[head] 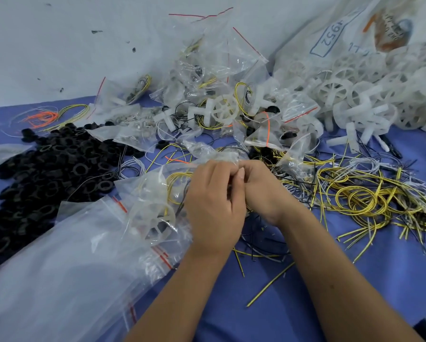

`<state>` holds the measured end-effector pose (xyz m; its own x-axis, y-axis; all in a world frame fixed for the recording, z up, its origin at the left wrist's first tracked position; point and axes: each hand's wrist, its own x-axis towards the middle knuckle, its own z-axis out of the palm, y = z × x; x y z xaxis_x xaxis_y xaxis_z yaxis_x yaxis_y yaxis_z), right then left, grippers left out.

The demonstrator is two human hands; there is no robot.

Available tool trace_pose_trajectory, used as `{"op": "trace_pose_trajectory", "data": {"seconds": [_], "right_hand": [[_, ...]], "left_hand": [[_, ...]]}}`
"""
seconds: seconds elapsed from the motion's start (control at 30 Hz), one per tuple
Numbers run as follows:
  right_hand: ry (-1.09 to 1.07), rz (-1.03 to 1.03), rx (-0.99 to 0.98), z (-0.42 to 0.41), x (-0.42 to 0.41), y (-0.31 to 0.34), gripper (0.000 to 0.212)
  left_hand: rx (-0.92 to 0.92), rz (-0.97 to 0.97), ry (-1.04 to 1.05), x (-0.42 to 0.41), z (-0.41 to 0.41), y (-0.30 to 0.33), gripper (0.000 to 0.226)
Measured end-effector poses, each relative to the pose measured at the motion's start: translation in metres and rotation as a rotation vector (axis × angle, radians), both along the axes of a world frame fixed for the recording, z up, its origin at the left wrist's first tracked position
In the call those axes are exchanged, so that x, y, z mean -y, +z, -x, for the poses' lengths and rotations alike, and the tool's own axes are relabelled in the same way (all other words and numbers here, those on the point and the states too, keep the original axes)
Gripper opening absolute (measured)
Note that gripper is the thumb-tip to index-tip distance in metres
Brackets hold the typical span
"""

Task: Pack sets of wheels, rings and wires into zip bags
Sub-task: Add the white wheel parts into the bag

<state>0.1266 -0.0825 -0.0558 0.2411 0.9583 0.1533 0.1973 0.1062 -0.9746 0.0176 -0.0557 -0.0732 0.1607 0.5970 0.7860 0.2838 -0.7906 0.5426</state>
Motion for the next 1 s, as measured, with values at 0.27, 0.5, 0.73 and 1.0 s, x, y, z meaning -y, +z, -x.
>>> {"op": "trace_pose_trajectory", "data": {"seconds": [0.27,0.5,0.73,1.0], "right_hand": [[0.198,0.119,-0.102,0.006,0.005,0.000,0.039],[0.300,0.174,-0.828,0.004,0.003,0.010,0.059],[0.018,0.112,-0.523,0.012,-0.005,0.001,0.033],[-0.520,-0.202,0.326,-0.010,0.008,0.004,0.018]], "left_hand": [[0.043,-0.022,-0.093,0.003,0.000,0.002,0.015],[0.075,-0.006,-0.116,0.008,0.000,0.004,0.013],[0.102,0.097,-0.090,0.002,-0.001,-0.002,0.015],[0.021,0.158,-0.134,0.005,-0.008,0.008,0.012]]}}
